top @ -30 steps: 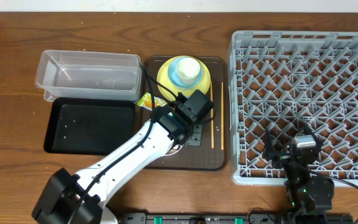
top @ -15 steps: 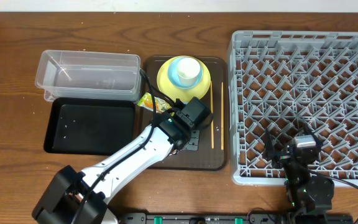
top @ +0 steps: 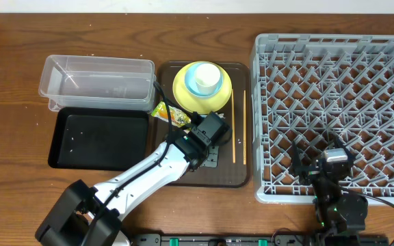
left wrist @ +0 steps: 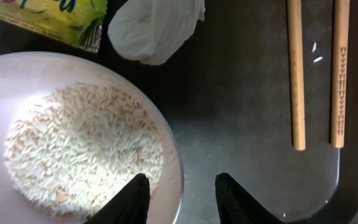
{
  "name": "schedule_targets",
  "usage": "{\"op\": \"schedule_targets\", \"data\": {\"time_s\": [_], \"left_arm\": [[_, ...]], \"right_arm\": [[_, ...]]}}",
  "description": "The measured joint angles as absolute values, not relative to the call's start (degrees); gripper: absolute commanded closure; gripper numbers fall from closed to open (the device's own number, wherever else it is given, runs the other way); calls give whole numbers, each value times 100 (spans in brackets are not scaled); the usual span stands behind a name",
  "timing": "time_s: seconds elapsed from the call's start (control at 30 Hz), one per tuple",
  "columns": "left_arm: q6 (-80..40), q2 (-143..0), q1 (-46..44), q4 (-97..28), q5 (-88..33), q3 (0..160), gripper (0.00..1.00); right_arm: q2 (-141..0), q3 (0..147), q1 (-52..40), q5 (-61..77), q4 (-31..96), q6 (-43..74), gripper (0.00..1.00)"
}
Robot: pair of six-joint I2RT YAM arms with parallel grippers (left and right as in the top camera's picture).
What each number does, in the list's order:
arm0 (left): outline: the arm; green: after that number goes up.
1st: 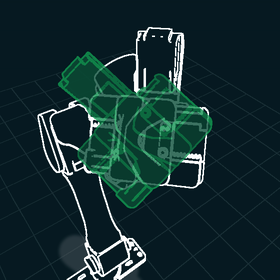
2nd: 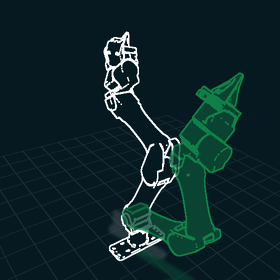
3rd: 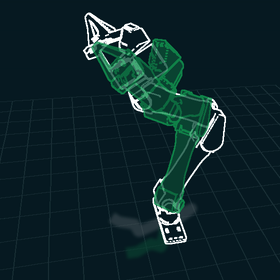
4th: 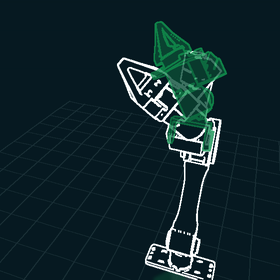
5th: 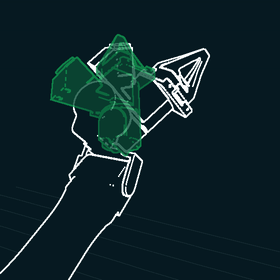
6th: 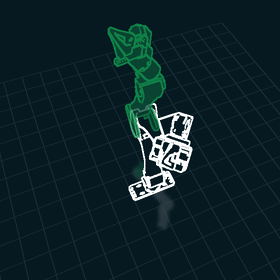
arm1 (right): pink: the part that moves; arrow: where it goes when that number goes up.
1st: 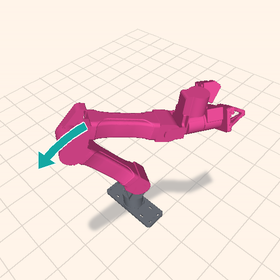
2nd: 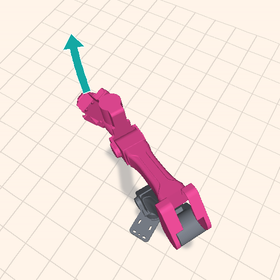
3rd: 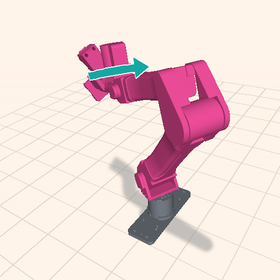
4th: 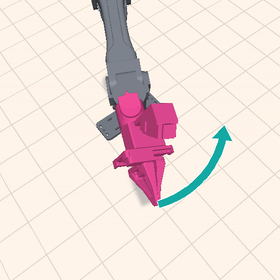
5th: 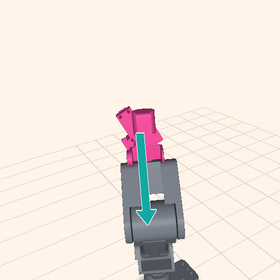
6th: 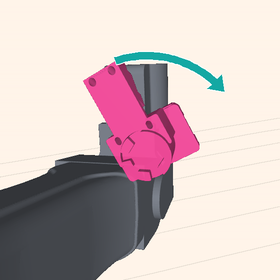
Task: Sort waste into correct bins and load items into the dishwasher rack
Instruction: 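Lower the left gripper and grasp the pink plate's rim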
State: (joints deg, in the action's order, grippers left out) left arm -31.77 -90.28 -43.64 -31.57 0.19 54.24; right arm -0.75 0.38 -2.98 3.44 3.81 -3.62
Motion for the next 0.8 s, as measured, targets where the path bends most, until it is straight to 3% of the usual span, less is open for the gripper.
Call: {"op": "schedule_targets", "data": {"time_s": [0.8], "left_arm": [[-3175,-9144,-4368,-2547,257,5113,64]], "right_arm": [[-75,38,-298,344,381,-362,1]]}}
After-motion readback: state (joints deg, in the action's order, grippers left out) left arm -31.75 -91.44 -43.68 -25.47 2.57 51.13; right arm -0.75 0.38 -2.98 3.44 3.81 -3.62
